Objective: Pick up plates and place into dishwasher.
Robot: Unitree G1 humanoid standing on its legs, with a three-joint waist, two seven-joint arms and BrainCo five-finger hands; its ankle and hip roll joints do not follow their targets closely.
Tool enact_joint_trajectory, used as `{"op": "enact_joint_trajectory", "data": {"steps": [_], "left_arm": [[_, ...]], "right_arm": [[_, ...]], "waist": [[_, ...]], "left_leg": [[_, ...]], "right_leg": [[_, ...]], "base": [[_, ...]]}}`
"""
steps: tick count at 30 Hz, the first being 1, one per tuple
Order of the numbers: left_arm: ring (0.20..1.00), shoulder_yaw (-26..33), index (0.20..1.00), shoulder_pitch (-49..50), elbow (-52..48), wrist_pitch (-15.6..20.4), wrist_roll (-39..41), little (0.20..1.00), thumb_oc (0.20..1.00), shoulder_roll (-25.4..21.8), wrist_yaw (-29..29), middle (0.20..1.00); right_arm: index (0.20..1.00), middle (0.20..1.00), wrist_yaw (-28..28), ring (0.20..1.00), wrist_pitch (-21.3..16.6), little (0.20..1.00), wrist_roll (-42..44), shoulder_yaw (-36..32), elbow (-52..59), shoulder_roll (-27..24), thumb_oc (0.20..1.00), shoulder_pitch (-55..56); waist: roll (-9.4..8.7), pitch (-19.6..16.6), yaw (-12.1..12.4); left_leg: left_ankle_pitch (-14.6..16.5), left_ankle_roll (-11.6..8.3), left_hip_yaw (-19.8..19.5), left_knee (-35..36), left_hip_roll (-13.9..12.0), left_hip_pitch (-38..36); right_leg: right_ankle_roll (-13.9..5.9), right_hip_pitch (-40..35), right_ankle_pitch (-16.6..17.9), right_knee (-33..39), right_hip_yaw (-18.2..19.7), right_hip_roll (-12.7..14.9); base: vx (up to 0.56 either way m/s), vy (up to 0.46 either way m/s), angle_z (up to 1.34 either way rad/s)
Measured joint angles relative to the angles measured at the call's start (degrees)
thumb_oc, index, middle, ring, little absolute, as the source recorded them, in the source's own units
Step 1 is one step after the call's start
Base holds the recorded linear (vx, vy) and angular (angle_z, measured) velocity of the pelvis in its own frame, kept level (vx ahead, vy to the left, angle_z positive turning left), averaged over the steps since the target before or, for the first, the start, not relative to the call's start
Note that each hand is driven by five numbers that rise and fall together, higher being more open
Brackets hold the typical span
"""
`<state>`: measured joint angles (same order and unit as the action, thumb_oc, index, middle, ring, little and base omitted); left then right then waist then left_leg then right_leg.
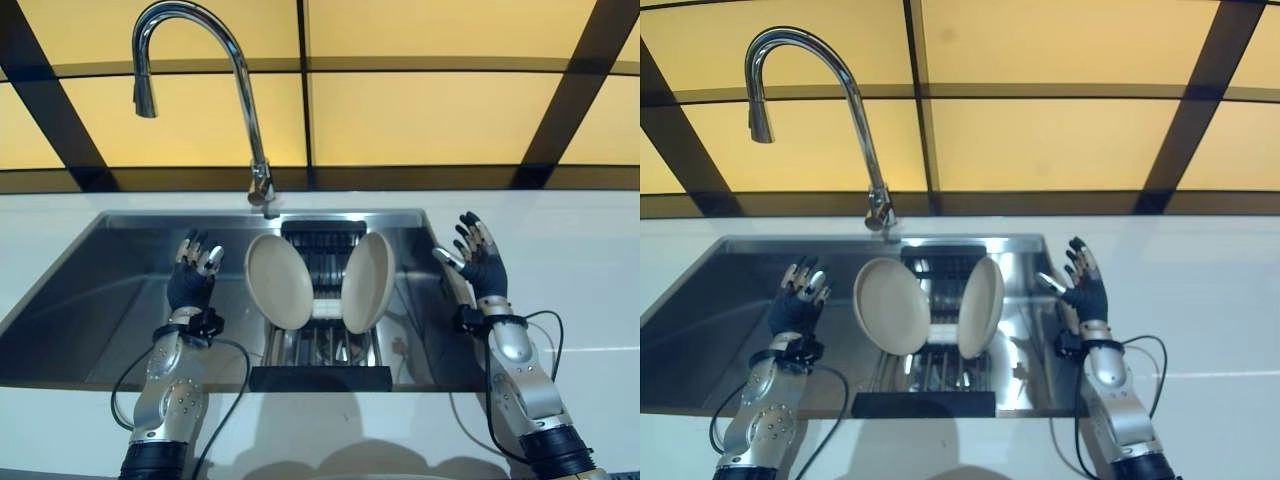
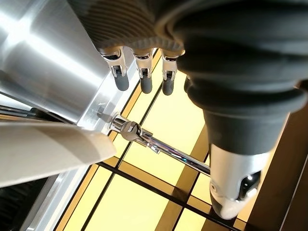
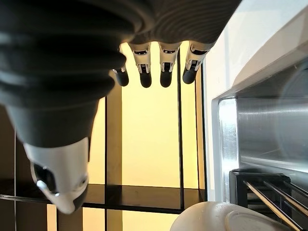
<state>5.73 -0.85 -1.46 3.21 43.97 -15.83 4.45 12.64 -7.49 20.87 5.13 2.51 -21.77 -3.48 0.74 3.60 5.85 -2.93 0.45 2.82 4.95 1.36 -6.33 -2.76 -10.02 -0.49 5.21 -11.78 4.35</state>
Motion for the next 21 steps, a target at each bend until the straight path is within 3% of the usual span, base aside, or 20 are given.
{"op": "enact_joint_trajectory", "data": {"steps": [21], "left_arm": [[1.0, 0.15, 1.0, 0.63, -0.01, -0.17, -5.13, 1.0, 1.0, -1.54, -1.53, 1.0]], "right_arm": [[1.0, 1.0, -0.62, 1.0, 1.21, 1.0, 0.01, -0.04, -0.01, -0.06, 1.0, -0.03]], "waist": [[-0.09, 0.07, -0.09]], "left_leg": [[0.02, -0.03, -0.02, 0.04, 0.0, -0.54]], "right_leg": [[-0.21, -0.76, -0.14, 0.04, -0.03, 0.0]], "base": [[0.0, -0.001, 0.0]]}}
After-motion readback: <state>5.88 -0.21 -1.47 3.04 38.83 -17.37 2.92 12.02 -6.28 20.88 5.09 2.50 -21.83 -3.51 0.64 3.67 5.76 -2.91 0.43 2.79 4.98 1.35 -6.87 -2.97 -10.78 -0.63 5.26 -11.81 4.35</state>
